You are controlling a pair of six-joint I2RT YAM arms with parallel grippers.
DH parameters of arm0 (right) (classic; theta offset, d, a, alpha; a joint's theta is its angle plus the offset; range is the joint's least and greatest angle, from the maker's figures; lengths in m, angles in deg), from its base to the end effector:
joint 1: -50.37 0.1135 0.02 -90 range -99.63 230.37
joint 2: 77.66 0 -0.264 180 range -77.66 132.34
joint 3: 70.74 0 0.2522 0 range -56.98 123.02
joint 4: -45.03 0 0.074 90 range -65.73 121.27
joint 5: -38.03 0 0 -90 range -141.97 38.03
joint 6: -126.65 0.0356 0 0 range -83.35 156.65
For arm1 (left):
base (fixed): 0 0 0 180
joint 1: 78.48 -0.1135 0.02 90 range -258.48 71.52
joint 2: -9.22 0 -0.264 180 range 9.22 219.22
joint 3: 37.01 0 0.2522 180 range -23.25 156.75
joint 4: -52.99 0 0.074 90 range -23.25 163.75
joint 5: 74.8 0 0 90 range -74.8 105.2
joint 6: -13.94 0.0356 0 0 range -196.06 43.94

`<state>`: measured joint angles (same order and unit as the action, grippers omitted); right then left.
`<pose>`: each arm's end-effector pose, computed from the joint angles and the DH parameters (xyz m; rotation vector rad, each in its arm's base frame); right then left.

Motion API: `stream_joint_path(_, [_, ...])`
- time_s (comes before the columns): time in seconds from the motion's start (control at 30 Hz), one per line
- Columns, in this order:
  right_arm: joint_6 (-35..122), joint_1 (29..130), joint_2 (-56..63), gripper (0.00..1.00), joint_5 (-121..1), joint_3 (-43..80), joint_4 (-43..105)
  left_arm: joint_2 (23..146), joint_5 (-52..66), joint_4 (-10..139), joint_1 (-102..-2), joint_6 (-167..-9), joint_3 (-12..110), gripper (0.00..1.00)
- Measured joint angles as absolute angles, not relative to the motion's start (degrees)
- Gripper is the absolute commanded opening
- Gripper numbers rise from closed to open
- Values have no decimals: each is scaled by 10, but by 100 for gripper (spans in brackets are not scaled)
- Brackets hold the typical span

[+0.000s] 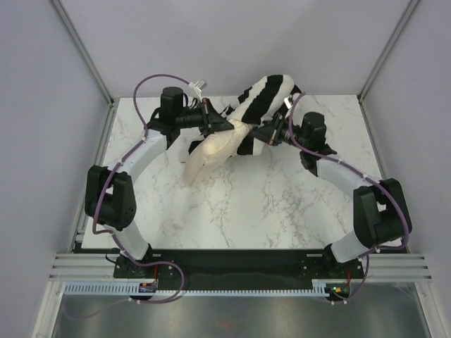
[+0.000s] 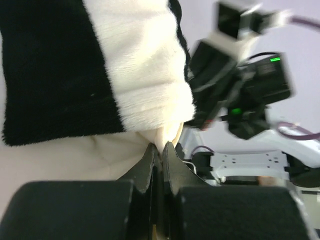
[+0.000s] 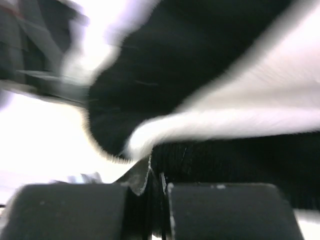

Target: Put the pillow into the pillowcase

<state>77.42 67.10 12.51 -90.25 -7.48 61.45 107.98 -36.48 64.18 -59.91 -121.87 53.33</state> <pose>0.3249 0.1207 0.2448 -0.1356 1.9001 1.2891 0.3705 -0.1539 0.3052 0.1933 2.1081 -1.5737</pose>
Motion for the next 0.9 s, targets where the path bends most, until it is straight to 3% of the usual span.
stream_joint_path(0.17, [797,669,95,0,-955,148,493,1078,-355,680,-619,-1194,605,2])
stream_joint_path(0.3, [788,679,96,0,-986,321,396,1064,-359,658,-633,-1233,578,4])
stream_joint_path(0.47, [751,705,79,0,-995,299,333,1059,-338,727,-628,-1161,555,43])
stream_joint_path(0.67, [709,771,158,0,-953,241,298,1130,-312,865,-728,-1029,550,60])
stream_joint_path(0.77, [696,795,236,70,-932,273,289,1134,-315,915,-809,-983,525,74])
stream_joint_path(0.83, [659,800,271,85,-913,295,251,1121,-314,948,-850,-949,522,76])
stream_joint_path(0.87, [629,801,279,87,-895,311,216,1108,-314,963,-861,-934,521,77])
stream_joint_path(0.9, [597,801,284,87,-870,335,172,1092,-315,972,-865,-924,517,86])
